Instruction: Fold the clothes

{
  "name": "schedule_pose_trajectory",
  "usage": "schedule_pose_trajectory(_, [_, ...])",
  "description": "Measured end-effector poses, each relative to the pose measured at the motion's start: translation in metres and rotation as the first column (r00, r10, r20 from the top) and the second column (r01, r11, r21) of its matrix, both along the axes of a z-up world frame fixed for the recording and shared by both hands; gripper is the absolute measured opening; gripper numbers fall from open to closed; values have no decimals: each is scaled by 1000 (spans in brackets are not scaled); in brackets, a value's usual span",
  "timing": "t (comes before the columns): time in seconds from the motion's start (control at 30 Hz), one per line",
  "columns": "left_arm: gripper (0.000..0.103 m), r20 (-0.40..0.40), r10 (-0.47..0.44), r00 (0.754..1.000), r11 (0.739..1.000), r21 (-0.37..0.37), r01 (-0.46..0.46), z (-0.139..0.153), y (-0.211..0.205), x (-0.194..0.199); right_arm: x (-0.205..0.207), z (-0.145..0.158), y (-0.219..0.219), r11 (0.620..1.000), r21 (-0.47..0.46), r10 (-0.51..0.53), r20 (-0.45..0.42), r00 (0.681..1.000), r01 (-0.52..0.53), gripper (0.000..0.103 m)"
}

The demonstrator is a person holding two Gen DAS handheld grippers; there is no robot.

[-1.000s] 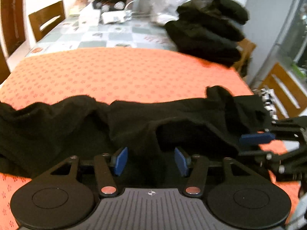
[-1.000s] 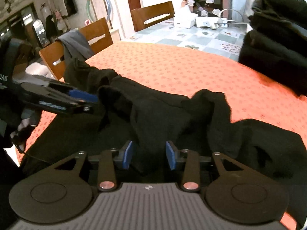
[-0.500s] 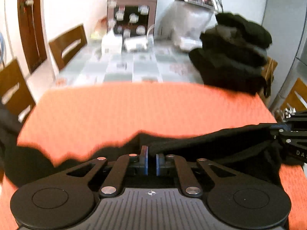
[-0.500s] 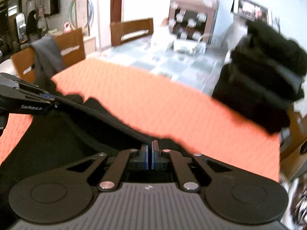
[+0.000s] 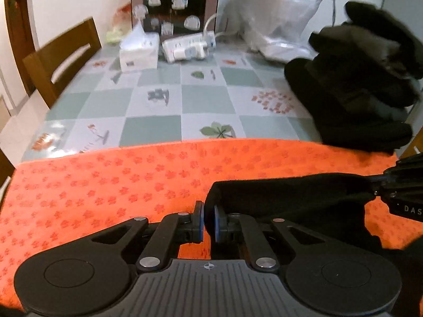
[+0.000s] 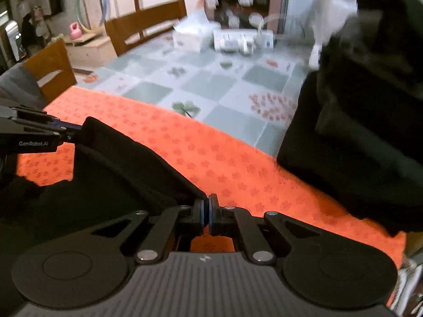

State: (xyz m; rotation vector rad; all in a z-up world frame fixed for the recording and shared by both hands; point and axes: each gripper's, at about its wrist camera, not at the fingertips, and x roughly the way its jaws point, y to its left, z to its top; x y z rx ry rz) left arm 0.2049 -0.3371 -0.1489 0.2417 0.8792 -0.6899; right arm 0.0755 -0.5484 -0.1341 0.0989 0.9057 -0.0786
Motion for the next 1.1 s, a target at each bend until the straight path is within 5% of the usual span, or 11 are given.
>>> schedule_pose_trajectory(0.2, [10,-35,20,999,1000,18,-19,-21,-15,22,22,-31,-16,998,63,-21,-55,998,24,4])
schedule_pose_trajectory(0.33, [16,-76,45,996,998,-43,-48,-22,-9,38,28,-40,-23,993,111,-23,-58,998,30,7])
schedule_pose_trajectory(0.6, [43,-90,105,990,976,-183,-120,11,23,48,12,-15,-38,982,172,-84,25,996,78,49])
schedule_pose_trajectory(0.7, [45,-91,103,991,969,-216,-120,24,36,37,4,-2,-43,973,209,-112,57,992,98,55])
schedule_pose_trajectory(0.93, [51,-50,30,998,983,-178,-38,29,49,-5,2,10,-54,970,224,-86,-30,996,91,58])
schedule_pose_trajectory(1.1, [53,-94,17,995,989,-147,-30,11,57,-20,-18,24,-69,955,264,-147,16,989,137,58])
